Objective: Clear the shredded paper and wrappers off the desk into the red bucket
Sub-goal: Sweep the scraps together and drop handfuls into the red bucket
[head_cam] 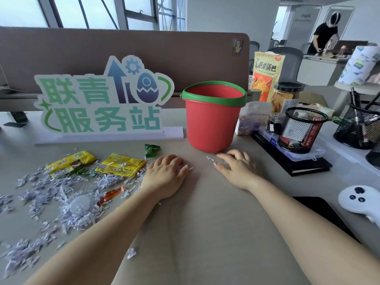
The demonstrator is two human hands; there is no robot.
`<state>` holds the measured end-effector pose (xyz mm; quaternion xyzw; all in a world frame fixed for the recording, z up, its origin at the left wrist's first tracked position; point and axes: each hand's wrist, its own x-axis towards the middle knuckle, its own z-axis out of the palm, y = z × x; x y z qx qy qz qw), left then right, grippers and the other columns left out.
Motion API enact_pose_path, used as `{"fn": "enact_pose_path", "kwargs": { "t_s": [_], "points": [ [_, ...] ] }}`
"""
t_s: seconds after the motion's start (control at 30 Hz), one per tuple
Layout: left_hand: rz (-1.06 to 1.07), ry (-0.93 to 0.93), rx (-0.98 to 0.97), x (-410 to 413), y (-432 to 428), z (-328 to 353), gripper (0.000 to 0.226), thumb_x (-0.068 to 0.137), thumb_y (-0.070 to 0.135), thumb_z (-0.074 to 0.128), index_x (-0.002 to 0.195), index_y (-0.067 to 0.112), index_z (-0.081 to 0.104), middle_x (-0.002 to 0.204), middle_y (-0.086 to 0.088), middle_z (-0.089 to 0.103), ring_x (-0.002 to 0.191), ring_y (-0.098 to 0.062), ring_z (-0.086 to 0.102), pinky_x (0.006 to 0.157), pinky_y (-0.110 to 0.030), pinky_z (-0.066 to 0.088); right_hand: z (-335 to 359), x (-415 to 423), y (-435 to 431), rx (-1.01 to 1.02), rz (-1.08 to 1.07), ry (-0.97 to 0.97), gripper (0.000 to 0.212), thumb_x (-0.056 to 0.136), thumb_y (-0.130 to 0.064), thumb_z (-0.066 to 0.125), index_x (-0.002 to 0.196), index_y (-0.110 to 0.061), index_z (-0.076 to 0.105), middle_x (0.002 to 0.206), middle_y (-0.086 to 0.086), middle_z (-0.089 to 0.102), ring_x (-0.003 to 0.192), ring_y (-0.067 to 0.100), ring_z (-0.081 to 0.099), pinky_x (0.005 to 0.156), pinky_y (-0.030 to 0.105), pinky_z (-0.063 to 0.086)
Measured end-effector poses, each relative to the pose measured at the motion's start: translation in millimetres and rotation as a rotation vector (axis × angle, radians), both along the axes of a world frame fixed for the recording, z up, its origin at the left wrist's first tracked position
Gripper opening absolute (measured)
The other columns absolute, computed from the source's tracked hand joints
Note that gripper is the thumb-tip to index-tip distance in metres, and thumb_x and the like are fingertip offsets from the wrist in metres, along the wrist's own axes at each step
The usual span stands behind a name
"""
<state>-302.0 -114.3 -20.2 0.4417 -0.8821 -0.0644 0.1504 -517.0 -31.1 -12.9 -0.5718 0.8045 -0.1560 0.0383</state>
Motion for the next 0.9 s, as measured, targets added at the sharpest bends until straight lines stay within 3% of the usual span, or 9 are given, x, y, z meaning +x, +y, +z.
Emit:
{"fn": "enact_pose_path", "kwargs": {
  "t_s": [0.17,0.43,0.73,0.83,0.9],
  "points": [
    [0.0,-0.008,-0.007,1,0,-2,0.049,0.09,0.061,0.023,0.127,0.036,0.044,0.143,0.009,0.039,0.136,-0.018,0.03,0.112,-0.034,0.023,-2,0,3,-0.079,-0.003,-0.065,0.045,0.086,-0.057,0.045,0.126,-0.038,0.046,0.133,-0.004,0.042,0.128,0.023,0.031,0.105,0.036,0.03],
    [0.001,-0.007,-0.018,0,-2,-4,0.046,0.09,0.061,0.024,0.123,0.036,0.044,0.139,0.01,0.042,0.134,-0.018,0.032,0.11,-0.035,0.024,-3,-2,-5,0.044,-0.045,0.019,0.056,0.085,-0.066,0.032,0.134,-0.04,0.037,0.14,-0.005,0.033,0.131,0.024,0.025,0.103,0.041,0.026],
    [0.004,-0.019,-0.014,0,-2,-3,0.046,0.09,0.06,0.025,0.125,0.036,0.043,0.14,0.009,0.041,0.135,-0.019,0.032,0.11,-0.035,0.024,-4,0,4,-0.017,-0.008,-0.038,0.047,0.084,-0.062,0.04,0.126,-0.04,0.044,0.137,-0.004,0.037,0.13,0.024,0.027,0.107,0.038,0.027],
    [0.001,-0.021,-0.012,1,-2,-2,0.047,0.091,0.06,0.025,0.126,0.036,0.043,0.141,0.008,0.041,0.135,-0.019,0.031,0.11,-0.036,0.024,-5,1,7,-0.083,0.032,-0.046,0.04,0.084,-0.057,0.047,0.118,-0.036,0.051,0.13,-0.004,0.041,0.126,0.023,0.033,0.105,0.034,0.031],
    [0.0,-0.026,-0.014,1,-2,-3,0.047,0.09,0.061,0.025,0.126,0.036,0.043,0.141,0.009,0.04,0.135,-0.019,0.031,0.111,-0.036,0.024,-6,-1,5,-0.115,0.01,-0.065,0.046,0.084,-0.055,0.048,0.123,-0.03,0.047,0.138,-0.003,0.038,0.13,0.025,0.032,0.106,0.035,0.03]
  ]
}}
